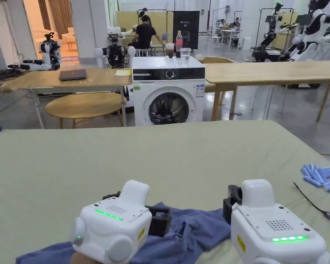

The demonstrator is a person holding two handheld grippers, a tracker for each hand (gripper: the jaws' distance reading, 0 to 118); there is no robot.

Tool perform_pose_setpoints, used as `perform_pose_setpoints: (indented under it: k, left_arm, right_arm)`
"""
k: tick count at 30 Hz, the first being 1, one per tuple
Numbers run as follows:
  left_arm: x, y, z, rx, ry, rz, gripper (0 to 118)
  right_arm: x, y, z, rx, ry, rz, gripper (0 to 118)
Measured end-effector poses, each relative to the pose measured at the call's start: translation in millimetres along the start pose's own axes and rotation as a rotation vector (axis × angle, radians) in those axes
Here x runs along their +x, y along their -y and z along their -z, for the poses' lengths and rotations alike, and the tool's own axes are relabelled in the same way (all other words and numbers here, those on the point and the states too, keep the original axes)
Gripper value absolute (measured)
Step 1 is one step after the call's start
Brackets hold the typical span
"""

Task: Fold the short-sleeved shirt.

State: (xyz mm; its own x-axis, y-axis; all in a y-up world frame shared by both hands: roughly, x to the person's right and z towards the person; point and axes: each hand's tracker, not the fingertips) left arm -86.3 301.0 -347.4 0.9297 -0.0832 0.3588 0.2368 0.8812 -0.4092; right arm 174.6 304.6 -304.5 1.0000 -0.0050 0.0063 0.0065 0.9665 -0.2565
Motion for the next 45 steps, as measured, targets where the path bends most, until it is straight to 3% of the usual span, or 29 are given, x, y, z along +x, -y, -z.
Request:
perform_pose_setpoints:
  k: [6, 7, 8, 9, 10, 11, 17, 25, 26, 27, 29, 30, 34, 38, 40, 42, 43, 45]
  left_arm:
    - [-107, 44, -90, 0.073, -0.279, -0.163, 105]
    - [-124, 51, -99, 0.075, -0.305, -0.191, 99]
    - [-138, 57, -105, 0.071, -0.323, -0.214, 70]
    - [-148, 60, -109, 0.060, -0.328, -0.232, 32]
    - [-153, 63, -109, 0.054, -0.328, -0.228, 3]
    - [-159, 65, -108, 0.031, -0.363, -0.218, 0]
    - [-212, 78, -74, -0.161, -0.370, -0.258, 0]
    - [-278, 119, 26, -0.522, -0.239, -0.400, 0]
    - [-280, 123, 35, -0.557, -0.225, -0.411, 6]
    - [-284, 125, 45, -0.570, -0.230, -0.425, 30]
    - [-292, 130, 63, -0.590, -0.245, -0.470, 108]
    - [-292, 132, 67, -0.591, -0.249, -0.493, 110]
    - [-291, 135, 88, -0.681, -0.221, -0.523, 106]
    - [-277, 139, 99, -0.776, -0.240, -0.465, 82]
    - [-272, 133, 100, -0.765, -0.252, -0.459, 61]
    - [-270, 127, 97, -0.755, -0.239, -0.462, 15]
    - [-269, 122, 96, -0.741, -0.237, -0.465, 3]
    - [-268, 118, 95, -0.733, -0.206, -0.483, 3]
  right_arm:
    - [-37, -1, 8, -0.042, -0.030, 0.032, 0]
    - [-43, 0, 11, -0.048, -0.023, 0.030, 0]
    - [-47, 1, 12, -0.054, -0.023, 0.027, 0]
    - [-49, 2, 14, -0.056, -0.027, 0.027, 0]
    - [-52, 2, 16, -0.059, -0.033, 0.029, 0]
    - [-54, 3, 17, -0.059, -0.038, 0.033, 0]
    - [-61, 3, 12, -0.036, -0.086, 0.041, 0]
    - [-64, 23, 34, -0.111, -0.092, 0.005, 0]
    - [-64, 25, 36, -0.119, -0.094, 0.002, 0]
    - [-65, 27, 39, -0.127, -0.097, -0.004, 0]
    - [-66, 31, 43, -0.139, -0.099, -0.016, 0]
    - [-65, 32, 45, -0.143, -0.098, -0.020, 0]
    - [-61, 36, 49, -0.159, -0.090, -0.011, 0]
    - [-55, 38, 51, -0.164, -0.081, 0.005, 0]
    - [-51, 40, 51, -0.167, -0.077, 0.011, 0]
    - [-47, 40, 50, -0.169, -0.074, 0.024, 0]
    - [-44, 40, 49, -0.168, -0.072, 0.027, 0]
    - [-38, 40, 47, -0.169, -0.067, 0.035, 0]
